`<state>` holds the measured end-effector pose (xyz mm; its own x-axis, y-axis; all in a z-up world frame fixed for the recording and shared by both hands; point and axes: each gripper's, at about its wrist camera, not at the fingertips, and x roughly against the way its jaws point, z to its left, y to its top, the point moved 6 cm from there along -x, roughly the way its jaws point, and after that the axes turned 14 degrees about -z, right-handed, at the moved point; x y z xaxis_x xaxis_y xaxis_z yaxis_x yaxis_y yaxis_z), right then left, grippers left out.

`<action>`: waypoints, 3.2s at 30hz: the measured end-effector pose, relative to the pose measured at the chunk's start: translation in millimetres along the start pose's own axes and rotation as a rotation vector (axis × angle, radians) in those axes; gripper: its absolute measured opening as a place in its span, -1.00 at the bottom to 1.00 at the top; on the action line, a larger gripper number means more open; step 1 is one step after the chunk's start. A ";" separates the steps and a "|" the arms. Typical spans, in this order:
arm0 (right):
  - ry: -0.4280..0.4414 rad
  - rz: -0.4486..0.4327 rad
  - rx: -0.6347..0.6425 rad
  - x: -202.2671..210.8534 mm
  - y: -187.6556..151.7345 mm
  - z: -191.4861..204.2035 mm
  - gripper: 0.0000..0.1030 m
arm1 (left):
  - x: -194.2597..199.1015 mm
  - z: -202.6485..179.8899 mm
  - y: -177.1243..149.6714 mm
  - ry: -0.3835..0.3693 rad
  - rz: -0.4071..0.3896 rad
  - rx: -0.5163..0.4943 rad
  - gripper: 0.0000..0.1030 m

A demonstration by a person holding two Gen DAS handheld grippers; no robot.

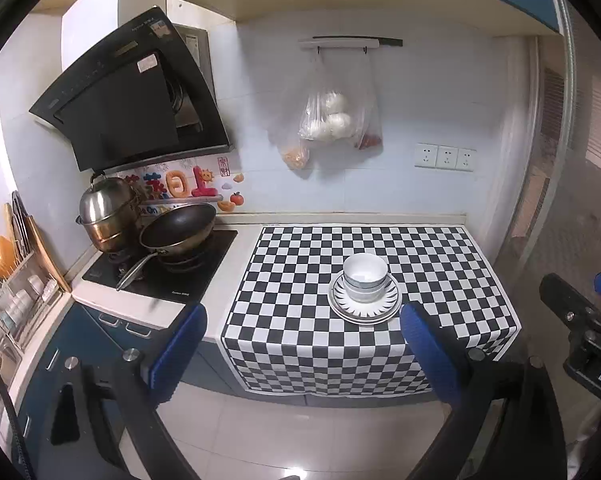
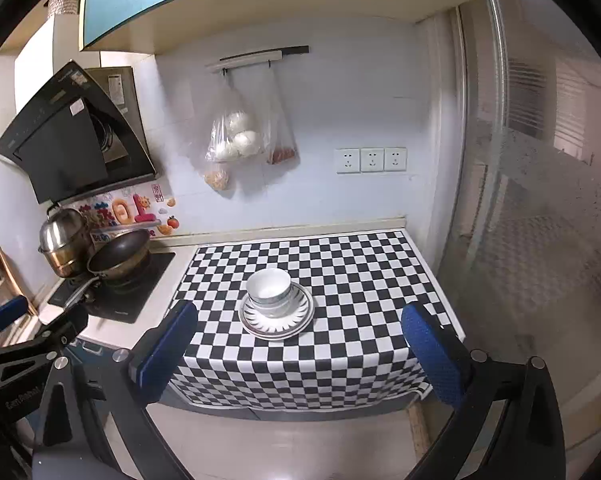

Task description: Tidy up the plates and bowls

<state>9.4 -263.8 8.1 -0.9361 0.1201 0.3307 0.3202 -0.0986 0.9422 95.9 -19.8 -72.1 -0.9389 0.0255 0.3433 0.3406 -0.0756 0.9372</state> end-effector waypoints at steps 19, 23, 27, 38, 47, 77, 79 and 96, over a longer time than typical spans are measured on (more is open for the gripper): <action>-0.035 0.014 0.020 15.0 -10.8 21.6 1.00 | 17.8 33.0 -7.2 -0.008 -0.018 0.030 0.93; -0.038 0.014 0.021 18.1 -9.8 25.5 1.00 | 19.5 37.5 -7.9 -0.009 -0.013 0.032 0.93; -0.042 0.015 0.024 20.2 -9.8 28.3 1.00 | 21.2 39.7 -6.8 -0.005 -0.022 0.027 0.93; -0.044 0.027 0.038 17.7 -12.8 31.2 1.00 | 20.4 40.2 -8.9 -0.002 -0.014 0.023 0.93; -0.043 0.036 0.048 12.9 -16.8 31.1 1.00 | 21.7 36.0 -11.2 0.012 -0.025 0.007 0.93; -0.040 0.039 0.043 5.0 -17.6 17.7 1.00 | 18.3 26.3 -9.6 0.007 -0.014 -0.009 0.93; -0.040 0.039 0.041 4.8 -18.2 16.7 1.00 | 17.2 27.1 -9.4 0.007 -0.015 -0.012 0.93; -0.035 0.048 0.032 5.5 -18.3 14.9 1.00 | 18.9 25.4 -7.3 0.009 -0.019 -0.014 0.93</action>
<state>0.6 -246.6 -6.5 -0.9142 0.1501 0.3764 0.3694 -0.0734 0.9264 77.0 6.6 -70.9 -0.9455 0.0181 0.3251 0.3224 -0.0893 0.9424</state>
